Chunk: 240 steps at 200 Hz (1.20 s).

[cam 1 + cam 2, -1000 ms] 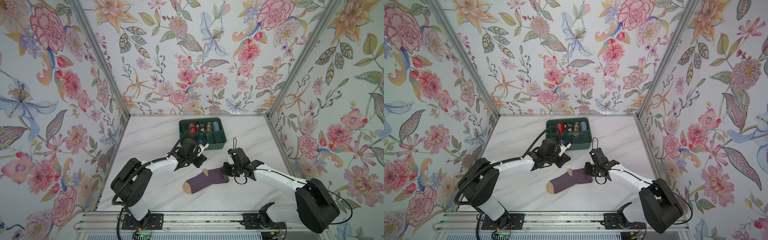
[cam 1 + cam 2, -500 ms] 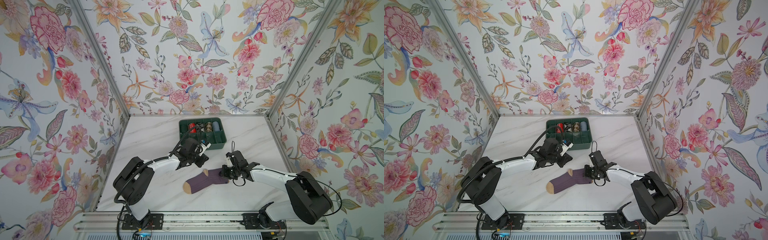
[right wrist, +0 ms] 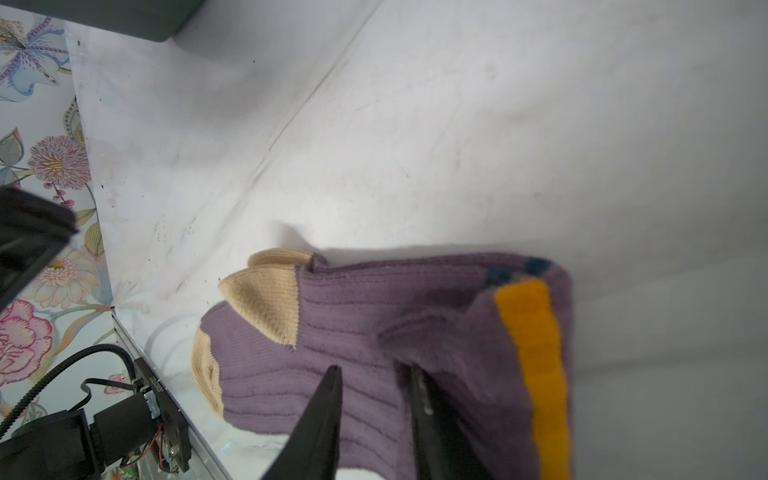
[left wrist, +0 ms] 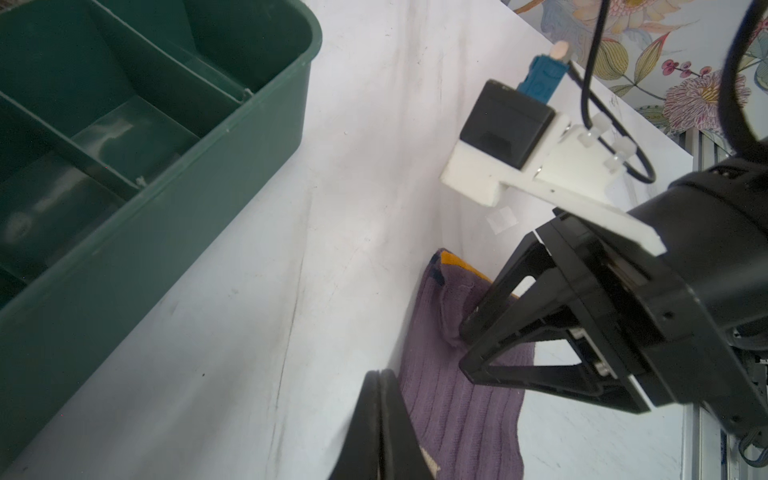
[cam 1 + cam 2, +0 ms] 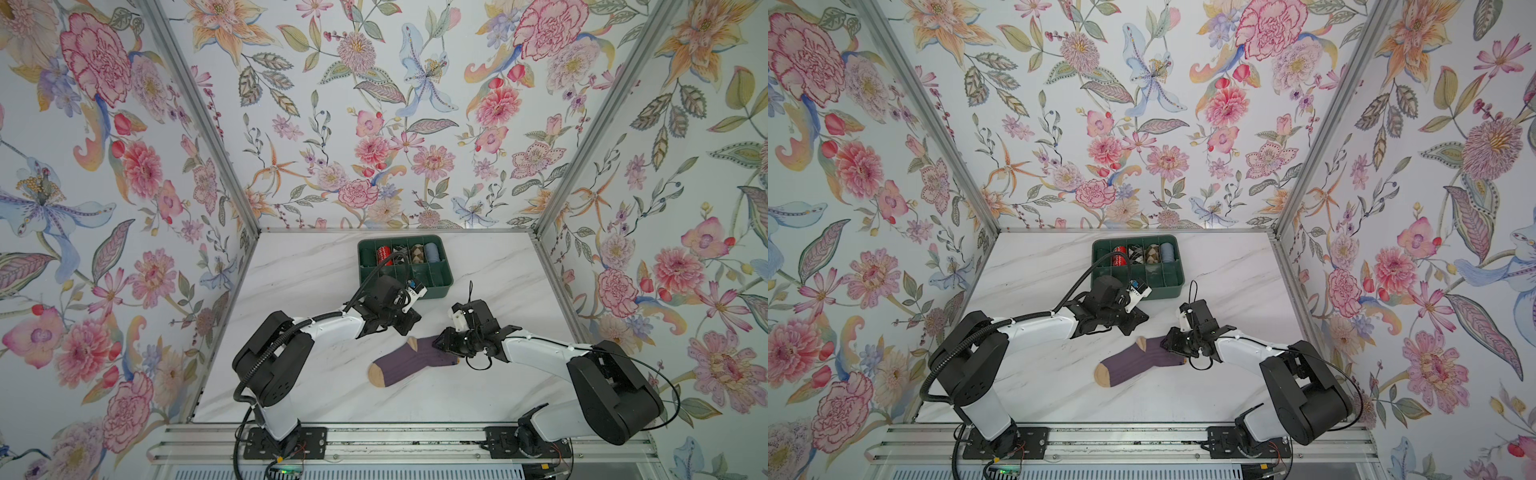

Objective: Roll the socks

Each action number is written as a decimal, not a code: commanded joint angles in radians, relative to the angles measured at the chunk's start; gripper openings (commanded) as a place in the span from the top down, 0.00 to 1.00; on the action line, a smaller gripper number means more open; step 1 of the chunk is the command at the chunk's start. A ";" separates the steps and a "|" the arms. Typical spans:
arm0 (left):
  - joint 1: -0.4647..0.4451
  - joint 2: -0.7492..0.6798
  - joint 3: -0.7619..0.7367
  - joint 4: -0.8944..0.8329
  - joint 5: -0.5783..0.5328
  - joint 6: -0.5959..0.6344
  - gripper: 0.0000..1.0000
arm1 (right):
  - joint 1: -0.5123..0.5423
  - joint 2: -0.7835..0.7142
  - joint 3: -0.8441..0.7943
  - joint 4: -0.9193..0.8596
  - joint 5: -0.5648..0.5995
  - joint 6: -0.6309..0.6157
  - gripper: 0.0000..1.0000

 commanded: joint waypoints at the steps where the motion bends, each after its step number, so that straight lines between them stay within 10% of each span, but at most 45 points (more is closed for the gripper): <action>1: -0.017 0.015 0.029 -0.014 0.021 -0.003 0.95 | -0.022 -0.070 -0.005 -0.070 -0.014 -0.020 0.66; 240: -0.189 0.180 0.137 -0.075 0.108 -0.027 1.00 | -0.161 -0.222 -0.128 -0.169 0.018 -0.033 0.66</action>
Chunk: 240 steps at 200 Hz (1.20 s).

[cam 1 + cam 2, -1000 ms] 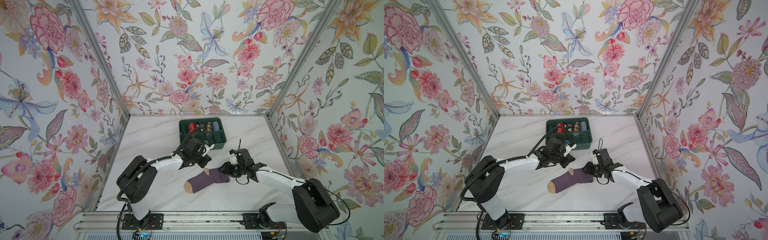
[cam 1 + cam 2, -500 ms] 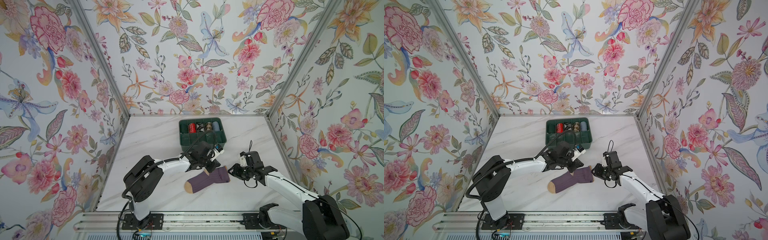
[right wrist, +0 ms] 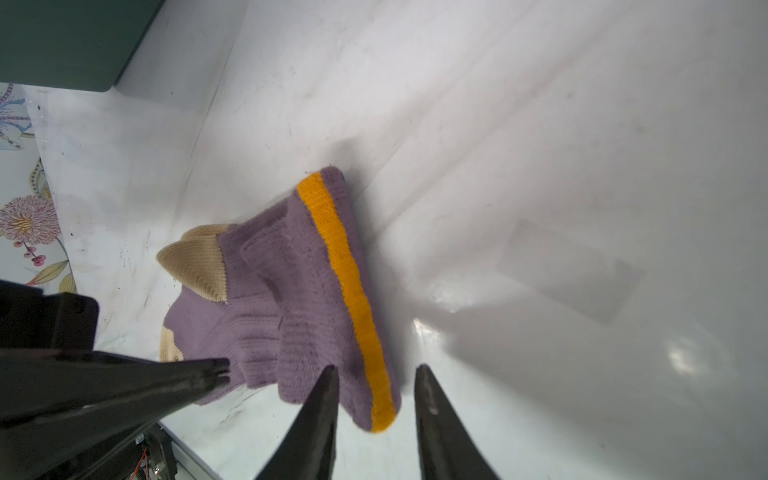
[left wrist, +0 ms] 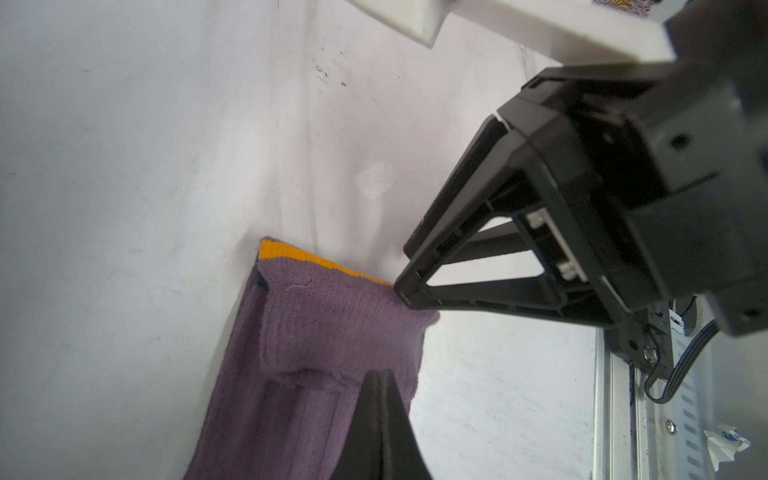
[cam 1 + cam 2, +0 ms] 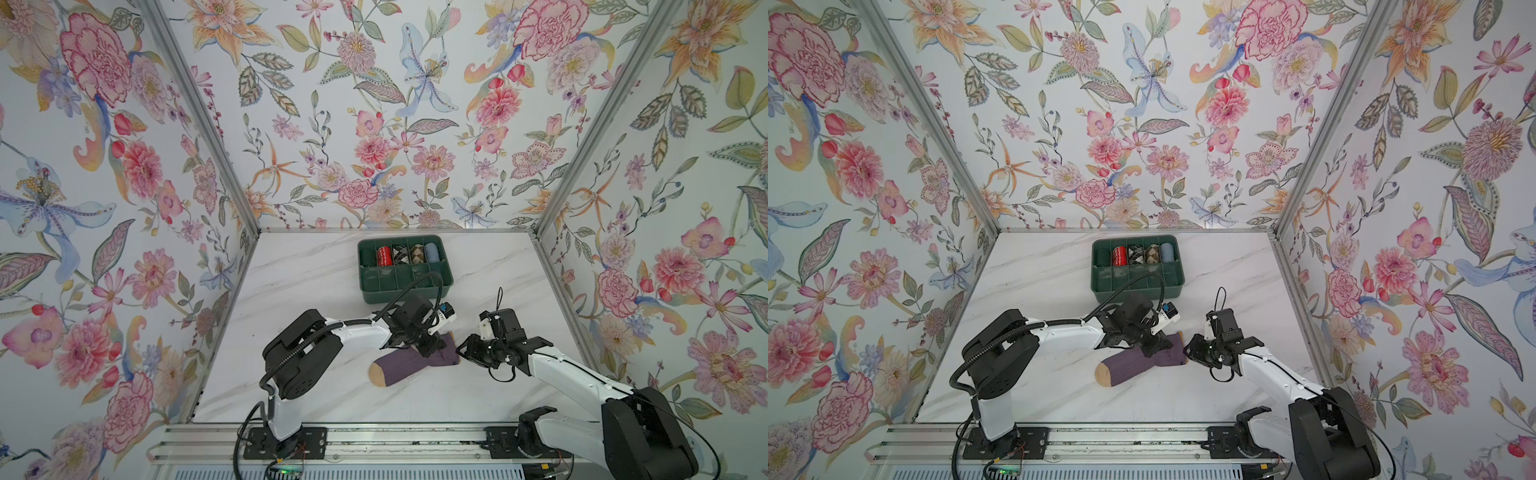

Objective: Roll the socks

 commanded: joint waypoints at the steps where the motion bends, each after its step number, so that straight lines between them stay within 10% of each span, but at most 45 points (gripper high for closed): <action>1: -0.008 0.025 0.032 -0.036 0.014 -0.007 1.00 | -0.003 0.019 -0.016 0.034 -0.016 0.003 0.66; 240: -0.031 0.148 0.140 -0.174 -0.117 0.017 1.00 | -0.002 0.111 -0.037 0.152 -0.046 0.014 0.66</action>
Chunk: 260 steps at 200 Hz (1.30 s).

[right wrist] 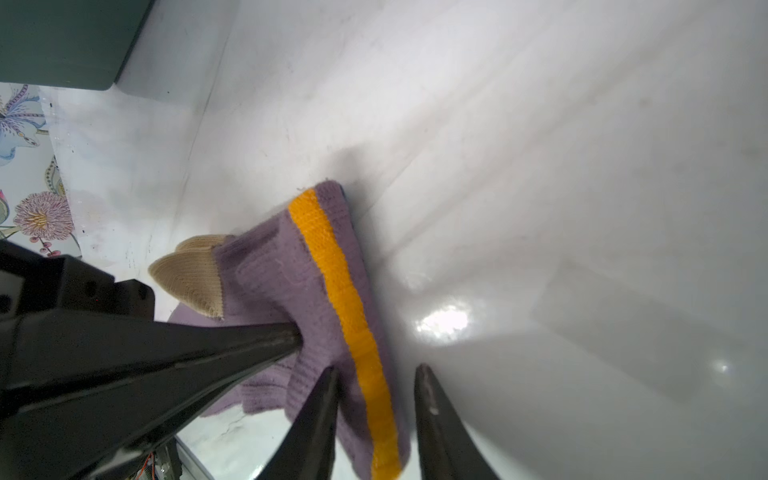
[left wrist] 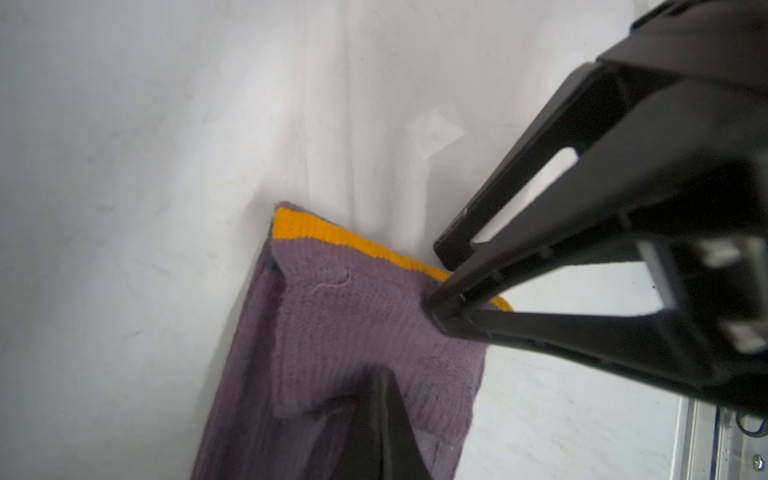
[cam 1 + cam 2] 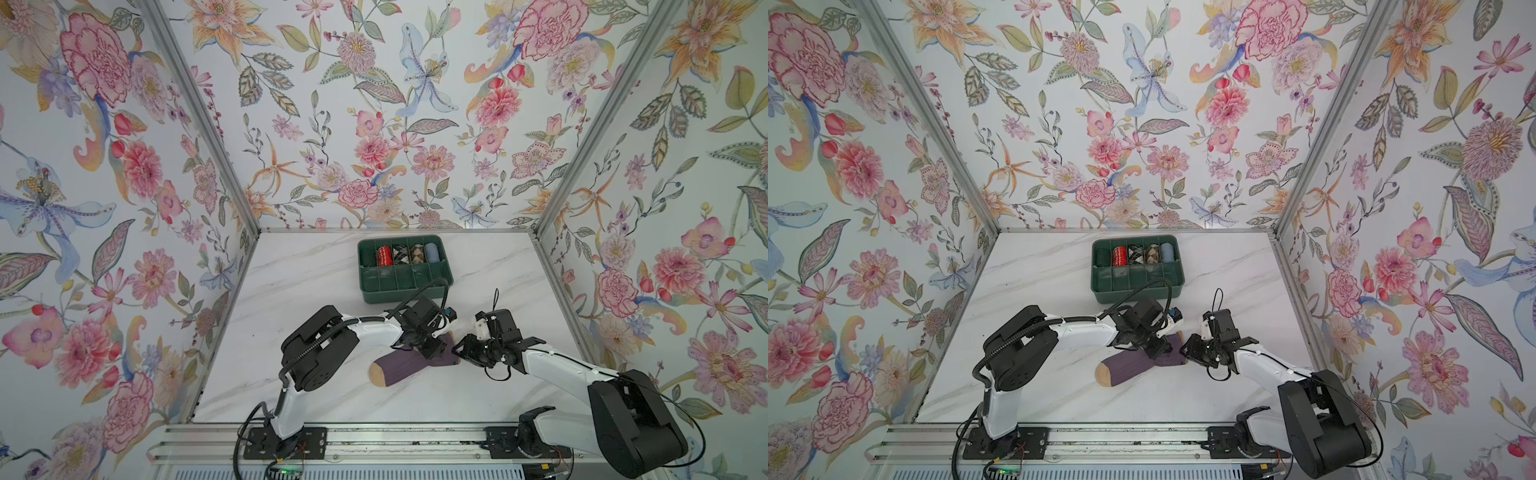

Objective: Roll the socks

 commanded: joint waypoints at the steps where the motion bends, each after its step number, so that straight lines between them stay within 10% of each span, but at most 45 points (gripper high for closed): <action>1: -0.010 0.027 0.025 -0.039 -0.021 0.013 1.00 | -0.002 0.021 -0.016 0.022 -0.009 0.005 0.66; 199: 0.002 0.044 0.010 -0.028 0.010 0.026 1.00 | -0.007 0.009 -0.036 0.136 -0.064 0.045 0.71; 260: 0.006 0.042 0.002 -0.013 0.016 0.025 1.00 | 0.000 0.008 -0.044 0.151 -0.055 0.044 0.90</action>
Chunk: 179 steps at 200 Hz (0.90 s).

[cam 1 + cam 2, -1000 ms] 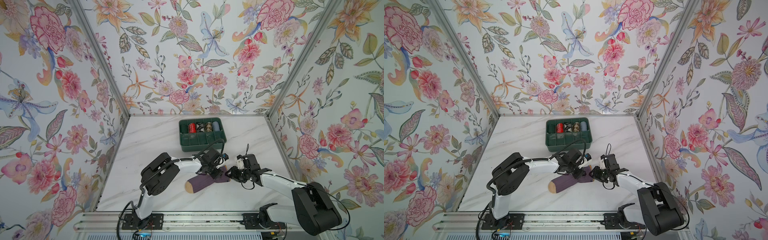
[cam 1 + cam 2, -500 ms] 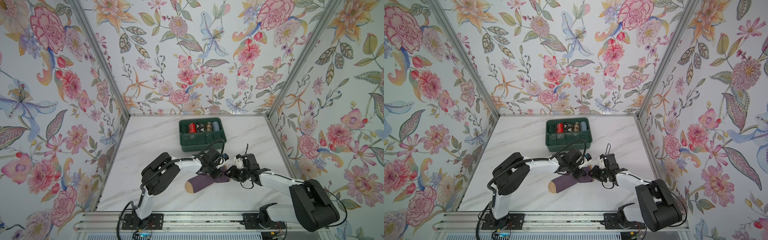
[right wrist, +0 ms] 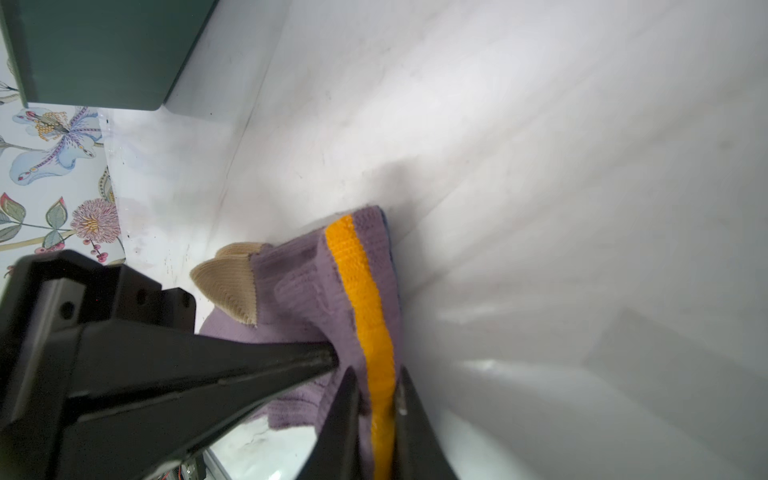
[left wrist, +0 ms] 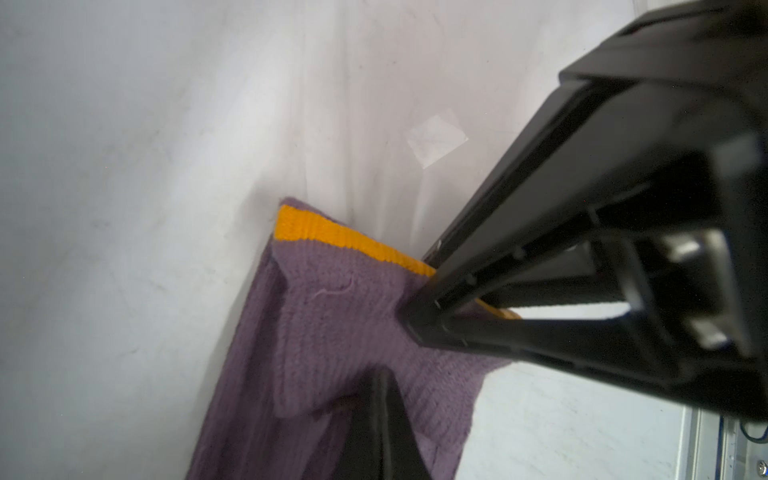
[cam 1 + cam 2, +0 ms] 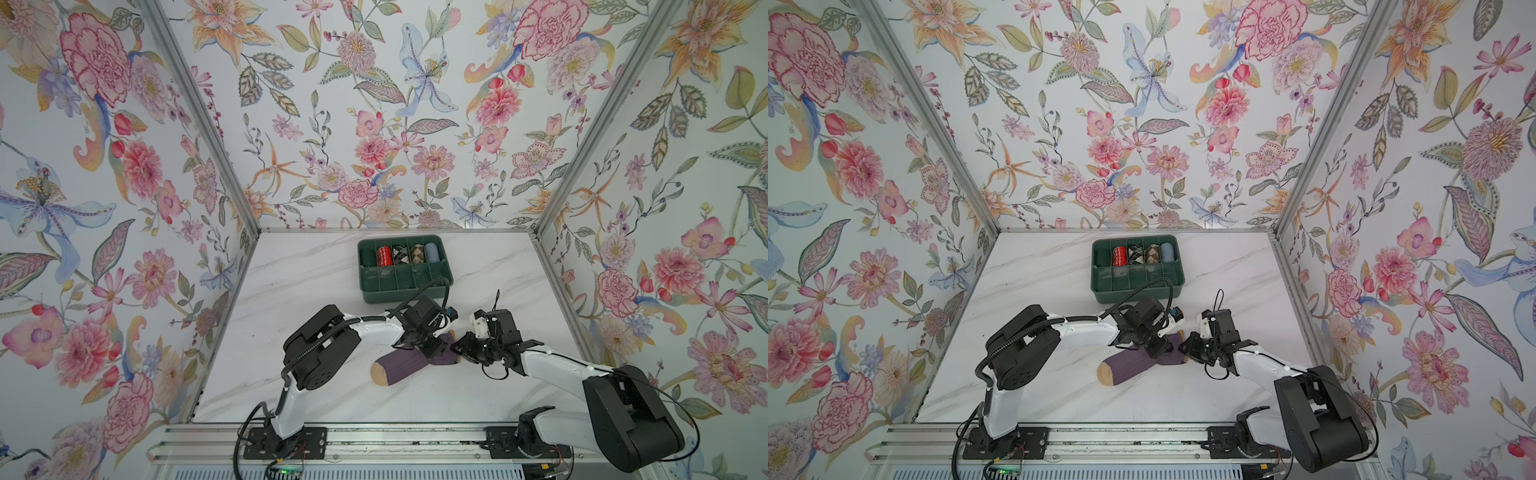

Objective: Roll the socks

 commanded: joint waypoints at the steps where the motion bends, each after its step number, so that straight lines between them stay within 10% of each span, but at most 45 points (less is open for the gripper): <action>1: 0.006 0.028 -0.008 -0.018 0.008 0.020 1.00 | 0.004 -0.015 -0.008 0.009 -0.003 -0.007 0.90; 179: 0.074 -0.227 -0.239 -0.016 0.011 -0.060 1.00 | 0.148 -0.029 0.200 -0.399 0.492 -0.109 1.00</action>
